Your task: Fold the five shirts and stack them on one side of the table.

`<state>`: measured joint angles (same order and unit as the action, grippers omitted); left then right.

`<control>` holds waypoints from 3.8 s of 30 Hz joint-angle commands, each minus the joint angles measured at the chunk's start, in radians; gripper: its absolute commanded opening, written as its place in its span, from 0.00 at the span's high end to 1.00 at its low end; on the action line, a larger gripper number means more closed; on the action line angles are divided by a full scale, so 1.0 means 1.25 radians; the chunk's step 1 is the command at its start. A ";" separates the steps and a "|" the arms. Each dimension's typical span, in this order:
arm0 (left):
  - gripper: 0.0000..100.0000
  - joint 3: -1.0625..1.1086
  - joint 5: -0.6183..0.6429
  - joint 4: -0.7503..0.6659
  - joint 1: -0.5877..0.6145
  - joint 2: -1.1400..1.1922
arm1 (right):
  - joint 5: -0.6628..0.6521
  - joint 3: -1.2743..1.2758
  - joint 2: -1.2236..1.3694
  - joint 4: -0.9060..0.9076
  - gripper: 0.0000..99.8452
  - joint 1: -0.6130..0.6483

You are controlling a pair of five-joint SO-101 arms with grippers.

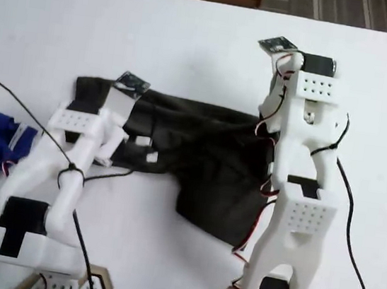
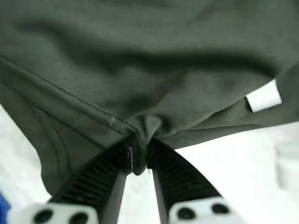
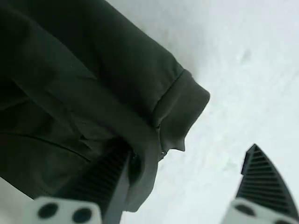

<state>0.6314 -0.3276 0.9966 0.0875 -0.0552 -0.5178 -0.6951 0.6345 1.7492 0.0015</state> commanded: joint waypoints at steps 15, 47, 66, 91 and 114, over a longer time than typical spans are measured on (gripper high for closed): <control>0.97 -0.373 0.007 0.271 0.026 -0.006 | 0.005 -0.004 -0.142 0.018 0.95 0.006; 0.97 -0.296 0.004 0.245 0.025 -0.001 | 0.007 0.002 -0.203 0.019 0.98 0.028; 0.90 -0.041 0.266 0.163 -0.066 -0.001 | 0.018 0.002 -0.202 0.019 0.98 0.028; 0.84 -0.020 0.319 0.173 0.012 -0.005 | 0.015 0.002 -0.197 0.019 0.98 0.026; 0.78 0.013 0.390 0.059 -0.027 0.000 | 0.016 0.002 -0.202 0.019 0.98 0.028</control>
<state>0.6360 0.1511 1.1101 0.0629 -0.0491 -0.5040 -0.6889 0.4519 1.7507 0.0276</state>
